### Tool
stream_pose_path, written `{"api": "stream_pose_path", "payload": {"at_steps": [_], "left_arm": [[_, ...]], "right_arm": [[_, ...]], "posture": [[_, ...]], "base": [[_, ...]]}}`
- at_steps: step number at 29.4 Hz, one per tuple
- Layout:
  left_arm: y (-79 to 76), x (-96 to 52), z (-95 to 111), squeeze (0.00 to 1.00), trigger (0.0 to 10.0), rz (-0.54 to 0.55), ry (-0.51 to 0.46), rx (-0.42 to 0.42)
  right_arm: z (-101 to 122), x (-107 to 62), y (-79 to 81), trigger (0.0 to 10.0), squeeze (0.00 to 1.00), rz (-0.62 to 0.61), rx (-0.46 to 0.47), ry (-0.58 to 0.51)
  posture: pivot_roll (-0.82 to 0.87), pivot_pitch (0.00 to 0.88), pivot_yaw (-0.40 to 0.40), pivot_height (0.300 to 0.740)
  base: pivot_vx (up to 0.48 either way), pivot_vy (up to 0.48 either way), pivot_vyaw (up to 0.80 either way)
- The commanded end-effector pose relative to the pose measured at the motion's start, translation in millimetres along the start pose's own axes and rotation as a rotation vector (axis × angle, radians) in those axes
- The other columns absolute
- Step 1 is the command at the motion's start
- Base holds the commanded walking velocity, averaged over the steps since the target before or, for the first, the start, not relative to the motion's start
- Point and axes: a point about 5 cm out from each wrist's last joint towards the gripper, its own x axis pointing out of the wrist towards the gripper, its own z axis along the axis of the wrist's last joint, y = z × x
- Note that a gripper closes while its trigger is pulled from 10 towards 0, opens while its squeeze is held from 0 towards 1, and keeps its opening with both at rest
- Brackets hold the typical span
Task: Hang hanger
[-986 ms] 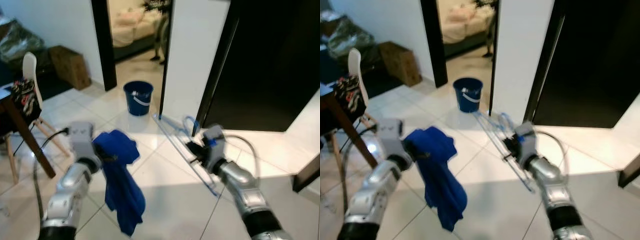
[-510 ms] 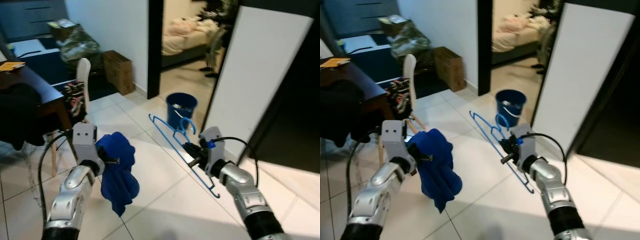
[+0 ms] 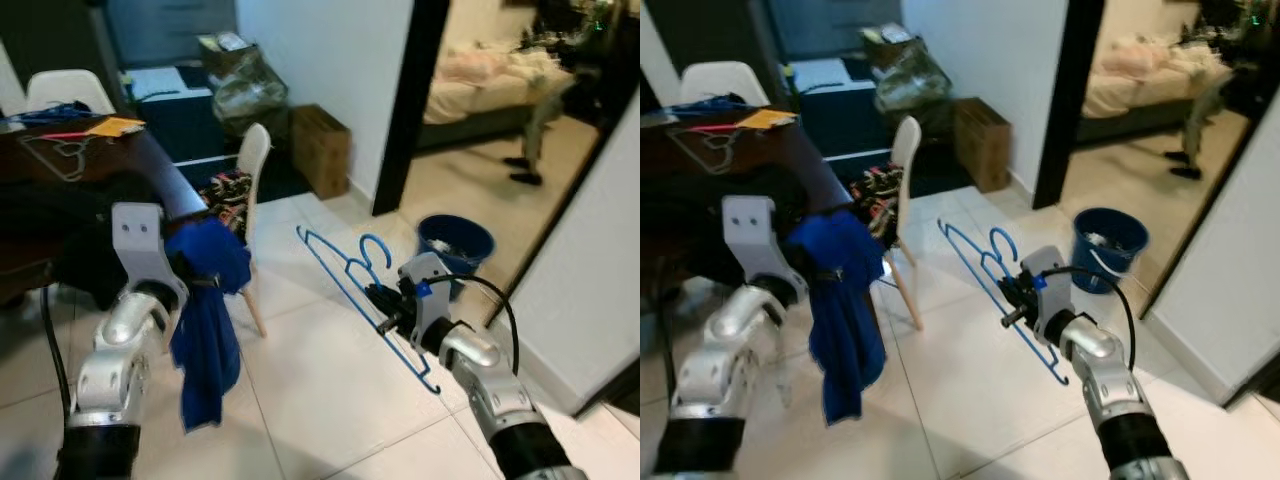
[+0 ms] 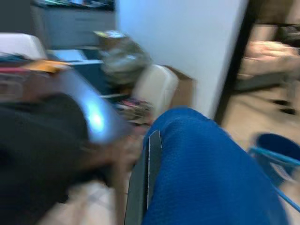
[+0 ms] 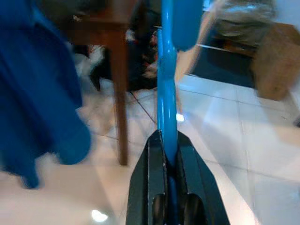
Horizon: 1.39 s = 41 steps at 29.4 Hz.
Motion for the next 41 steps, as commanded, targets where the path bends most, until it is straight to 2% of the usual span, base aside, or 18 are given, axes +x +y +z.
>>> {"api": "stream_pose_path", "payload": {"at_steps": [1, 2, 5, 7, 10, 14, 16, 18, 24, 27, 31, 33, 34, 36, 37, 38, 39, 41], "left_arm": [[3.6, 5.9, 31.7, 0.0, 10.0, 0.011, -0.099, 0.005], [3.6, 5.9, 31.7, 0.0, 10.0, 0.011, -0.099, 0.005], [7.1, 9.2, 53.7, 0.0, 10.0, 0.024, -0.162, 0.026], [7.1, 9.2, 53.7, 0.0, 10.0, 0.024, -0.162, 0.026], [12.1, 10.2, 72.9, 0.0, 10.0, 0.039, -0.211, 0.02], [15.6, 10.8, 86.6, 0.0, 10.0, 0.041, -0.242, 0.021], [17.7, 11.4, 95.4, 0.0, 10.0, 0.038, -0.26, 0.034], [26.2, 13.6, 119.2, 0.0, 10.0, 0.039, -0.305, 0.083], [36.9, 14.5, 149.0, 0.0, 10.0, 0.057, -0.369, 0.138], [38.8, 15.7, 153.6, 0.0, 10.0, 0.071, -0.384, 0.125], [29.7, 21.2, 133.1, 0.0, 10.0, 0.015, -0.281, 0.057], [2.3, 19.7, 105.1, 0.0, 10.0, -0.152, -0.181, 0.042], [2.3, 19.7, 105.1, 0.0, 10.0, -0.152, -0.181, 0.042], [-29.0, 10.8, 76.4, 0.0, 10.0, -0.333, -0.098, 0.03], [-29.0, 10.8, 76.4, 0.0, 10.0, -0.333, -0.098, 0.03], [-38.7, 6.7, 67.8, 0.0, 10.0, -0.386, -0.076, 0.028], [-38.7, 6.7, 67.8, 0.0, 10.0, -0.386, -0.076, 0.028], [-52.0, -0.6, 56.9, 0.0, 10.0, -0.453, -0.053, 0.013]], "right_arm": [[1.1, -1.5, -1.1, 10.0, 0.0, -0.006, -0.006, -0.007], [1.1, -1.5, -1.1, 10.0, 0.0, -0.006, -0.006, -0.007], [1.5, -1.2, -0.9, 10.0, 0.0, -0.006, -0.004, -0.009], [1.5, -1.2, -0.9, 10.0, 0.0, -0.006, -0.004, -0.009], [1.4, -0.9, -0.2, 10.0, 0.0, -0.003, -0.002, -0.009], [1.3, -0.7, 0.0, 10.0, 0.0, -0.001, -0.001, -0.009], [1.1, -0.5, 0.1, 10.0, 0.0, -0.001, 0.0, -0.008], [1.0, -0.1, 0.3, 10.0, 0.0, 0.001, 0.0, -0.008], [1.2, -0.4, 0.6, 10.0, 0.0, 0.0, -0.001, -0.008], [0.7, -0.7, -0.1, 10.0, 0.0, -0.002, -0.001, -0.007], [0.2, -1.3, -0.5, 10.0, 0.0, -0.004, 0.0, -0.006], [-0.2, -1.7, -0.5, 10.0, 0.0, -0.004, 0.0, -0.005], [-0.2, -1.7, -0.5, 10.0, 0.0, -0.004, 0.0, -0.005], [-0.3, -2.2, -0.5, 10.0, 0.0, -0.002, -0.001, -0.004], [-0.3, -2.2, -0.5, 10.0, 0.0, -0.002, -0.001, -0.004], [-0.2, -2.4, -0.4, 10.0, 0.0, 0.0, 0.001, -0.005], [-0.2, -2.4, -0.4, 10.0, 0.0, 0.0, 0.001, -0.005], [-0.1, -3.0, -1.3, 10.0, 0.0, -0.001, 0.023, -0.016]], "posture": [[0.0, 0.0, -0.016, 0.731], [0.0, 0.0, -0.016, 0.731], [0.0, 0.0, -0.013, 0.731], [0.0, 0.0, -0.013, 0.731], [0.01, 0.0, -0.014, 0.731], [0.01, 0.0, -0.015, 0.731], [0.01, 0.0, -0.018, 0.731], [0.01, 0.0, -0.018, 0.731], [0.01, 0.0, -0.015, 0.731], [0.01, 0.0, -0.014, 0.731], [0.01, 0.0, -0.012, 0.731], [0.01, 0.0, -0.015, 0.731], [0.01, 0.0, -0.015, 0.731], [0.01, 0.0, -0.019, 0.731], [0.01, 0.0, -0.019, 0.731], [0.01, 0.0, -0.02, 0.731], [0.01, 0.0, -0.02, 0.731], [0.01, 0.0, -0.021, 0.731]], "base": [[0.48, 0.0, 0.68], [0.48, 0.0, 0.68], [0.48, 0.0, 0.68], [0.48, 0.0, 0.68], [0.48, 0.0, 0.68], [0.48, 0.0, 0.68], [0.48, 0.0, 0.68], [0.48, 0.0, 0.68], [0.48, 0.0, 0.68], [0.48, 0.0, 0.68], [0.0, 0.0, 0.68], [0.0, 0.0, 0.68], [0.0, 0.0, 0.68], [0.0, 0.0, 0.68], [0.0, 0.0, 0.68], [0.0, 0.0, 0.68], [0.0, 0.0, 0.68], [0.0, 0.0, 0.34]]}}
